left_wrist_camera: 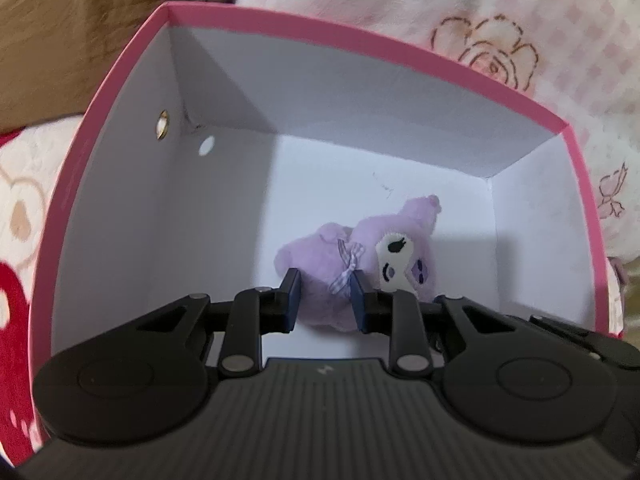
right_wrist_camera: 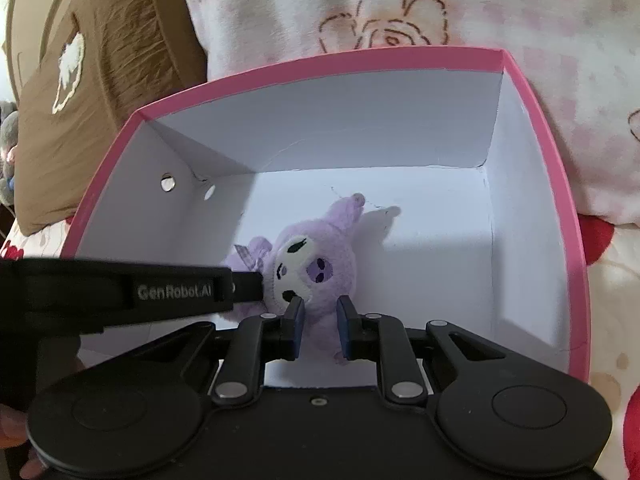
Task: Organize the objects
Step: 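Lower the plush into the pink box and open the right gripper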
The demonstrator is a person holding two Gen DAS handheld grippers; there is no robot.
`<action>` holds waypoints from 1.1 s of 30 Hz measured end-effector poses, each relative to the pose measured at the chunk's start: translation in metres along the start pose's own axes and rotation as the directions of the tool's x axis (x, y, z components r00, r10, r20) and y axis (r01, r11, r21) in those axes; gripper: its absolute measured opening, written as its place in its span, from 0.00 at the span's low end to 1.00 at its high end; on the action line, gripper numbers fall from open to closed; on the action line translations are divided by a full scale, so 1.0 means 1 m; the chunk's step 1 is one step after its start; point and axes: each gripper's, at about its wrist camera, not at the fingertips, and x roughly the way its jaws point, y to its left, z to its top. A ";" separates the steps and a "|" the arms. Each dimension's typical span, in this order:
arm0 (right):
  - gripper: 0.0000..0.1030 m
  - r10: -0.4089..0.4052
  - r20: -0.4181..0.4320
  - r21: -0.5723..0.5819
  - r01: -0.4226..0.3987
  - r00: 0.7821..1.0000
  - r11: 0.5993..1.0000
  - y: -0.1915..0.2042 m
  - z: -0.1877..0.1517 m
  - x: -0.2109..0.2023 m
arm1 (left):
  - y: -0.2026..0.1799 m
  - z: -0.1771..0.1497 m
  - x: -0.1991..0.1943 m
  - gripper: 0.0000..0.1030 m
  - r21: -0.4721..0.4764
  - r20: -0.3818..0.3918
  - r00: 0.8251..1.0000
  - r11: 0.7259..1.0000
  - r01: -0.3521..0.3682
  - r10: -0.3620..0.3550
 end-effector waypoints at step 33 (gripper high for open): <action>0.47 -0.010 0.121 -0.173 0.031 0.993 0.984 0.039 -0.028 -0.148 | -0.002 -0.050 -0.202 0.52 0.190 0.116 0.992 0.981 0.032 -0.054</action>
